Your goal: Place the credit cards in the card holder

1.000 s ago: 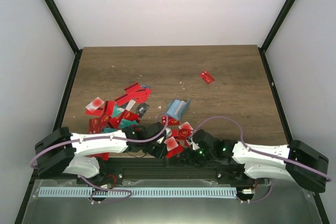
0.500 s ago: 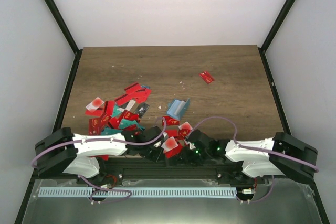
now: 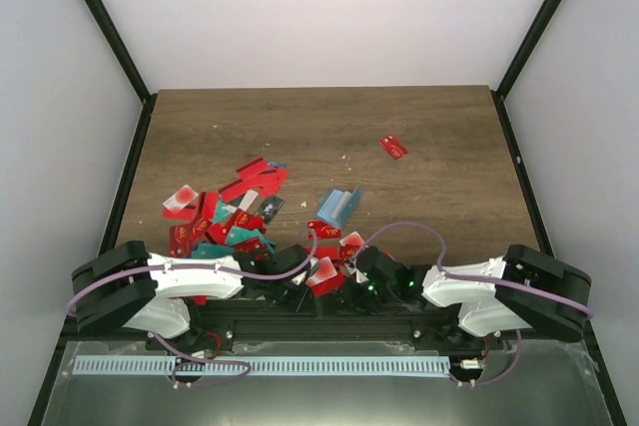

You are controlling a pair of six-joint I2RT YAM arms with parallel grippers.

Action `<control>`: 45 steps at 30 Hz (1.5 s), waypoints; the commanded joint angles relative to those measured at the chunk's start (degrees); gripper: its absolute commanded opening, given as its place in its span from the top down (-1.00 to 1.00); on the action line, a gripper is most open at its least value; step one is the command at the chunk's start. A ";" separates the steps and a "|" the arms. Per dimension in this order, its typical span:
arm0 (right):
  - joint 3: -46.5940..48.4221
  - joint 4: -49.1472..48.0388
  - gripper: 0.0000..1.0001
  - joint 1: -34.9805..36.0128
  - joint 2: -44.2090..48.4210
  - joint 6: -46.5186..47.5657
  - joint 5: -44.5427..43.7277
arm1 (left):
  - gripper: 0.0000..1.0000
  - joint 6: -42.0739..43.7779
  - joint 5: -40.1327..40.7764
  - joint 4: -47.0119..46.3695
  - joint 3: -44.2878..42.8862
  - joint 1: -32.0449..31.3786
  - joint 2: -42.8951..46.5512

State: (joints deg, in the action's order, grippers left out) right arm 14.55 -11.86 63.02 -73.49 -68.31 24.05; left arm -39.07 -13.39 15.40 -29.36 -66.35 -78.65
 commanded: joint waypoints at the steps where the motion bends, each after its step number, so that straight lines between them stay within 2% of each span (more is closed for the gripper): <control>1: -1.01 -4.04 0.48 0.61 -1.08 -0.50 0.20 | 0.64 -0.64 -0.44 -2.49 0.56 -0.10 -0.67; 5: -1.12 -4.85 0.59 0.61 -1.39 -0.52 0.33 | 0.65 -0.65 -1.29 -3.96 0.62 -0.10 -1.31; 12: -0.18 -2.90 0.98 0.61 0.03 -0.30 0.73 | 0.65 -0.65 -1.30 -3.58 -0.23 -0.10 -0.67; 15: 1.58 2.09 0.99 0.45 2.34 0.32 0.32 | 0.64 -2.18 3.00 1.39 -2.15 -0.05 1.52; 20: 6.63 15.89 0.99 -0.69 7.87 2.74 -1.83 | 0.58 -1.94 14.41 13.52 -7.37 0.59 4.16; 24: 8.17 24.68 0.99 -2.01 11.13 4.43 -0.52 | 0.53 -1.19 18.21 17.10 -10.42 2.43 4.92; 30: 11.81 38.66 0.99 -3.50 15.43 8.35 -1.77 | 0.47 3.01 18.83 17.11 -13.82 6.66 3.02; 34: 15.25 46.63 0.99 -6.87 18.98 12.46 -4.26 | 0.46 5.32 18.76 14.64 -16.78 10.10 0.03; 38: 20.49 48.62 0.99 -10.35 19.76 17.02 -7.40 | 0.46 7.39 15.77 9.49 -20.26 14.28 -4.67; 43: 28.45 47.93 0.99 -11.43 15.31 20.21 -12.60 | 0.45 10.53 13.18 5.46 -27.78 20.17 -13.62; 45: 31.03 47.12 0.99 -11.58 12.51 21.00 -14.21 | 0.31 11.88 12.38 4.41 -30.47 22.00 -17.23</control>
State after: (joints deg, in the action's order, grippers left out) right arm 39.97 34.83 51.94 -57.36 -51.13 15.46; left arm -30.92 1.34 24.34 -55.02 -47.75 -90.48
